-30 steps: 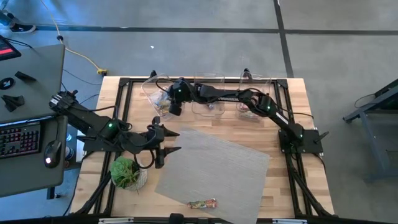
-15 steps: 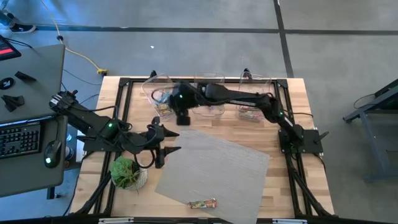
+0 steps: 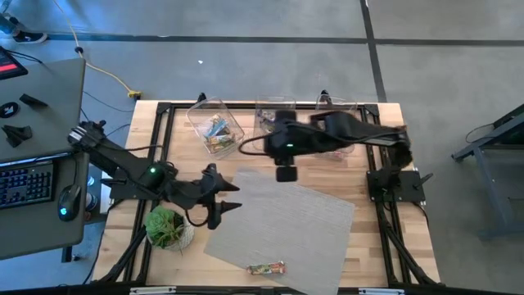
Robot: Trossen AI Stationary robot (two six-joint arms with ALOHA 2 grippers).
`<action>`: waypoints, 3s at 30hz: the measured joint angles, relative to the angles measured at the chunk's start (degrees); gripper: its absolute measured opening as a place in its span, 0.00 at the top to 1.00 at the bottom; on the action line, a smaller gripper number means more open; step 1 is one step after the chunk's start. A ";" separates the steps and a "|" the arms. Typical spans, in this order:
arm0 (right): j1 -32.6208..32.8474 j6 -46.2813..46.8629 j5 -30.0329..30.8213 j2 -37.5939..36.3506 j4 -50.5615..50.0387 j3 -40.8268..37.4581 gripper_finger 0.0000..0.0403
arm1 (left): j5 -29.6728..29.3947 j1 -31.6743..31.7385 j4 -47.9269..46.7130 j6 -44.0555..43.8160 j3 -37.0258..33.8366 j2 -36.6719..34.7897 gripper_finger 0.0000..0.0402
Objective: Pick and place Granola Bars by type
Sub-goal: Put the red granola bar into the right transparent bin
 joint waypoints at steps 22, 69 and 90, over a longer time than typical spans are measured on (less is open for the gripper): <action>2.45 4.07 -0.13 -4.67 -4.71 -0.09 0.65 | 15.34 0.38 21.52 -4.26 -0.10 23.19 0.42; 2.30 3.15 -2.89 -4.65 -7.45 -0.07 0.65 | 22.87 -6.93 21.64 26.20 0.55 37.55 0.42; 2.30 3.12 -2.89 -4.63 -7.42 -0.07 0.65 | 14.93 -13.36 30.87 31.74 0.58 43.80 0.42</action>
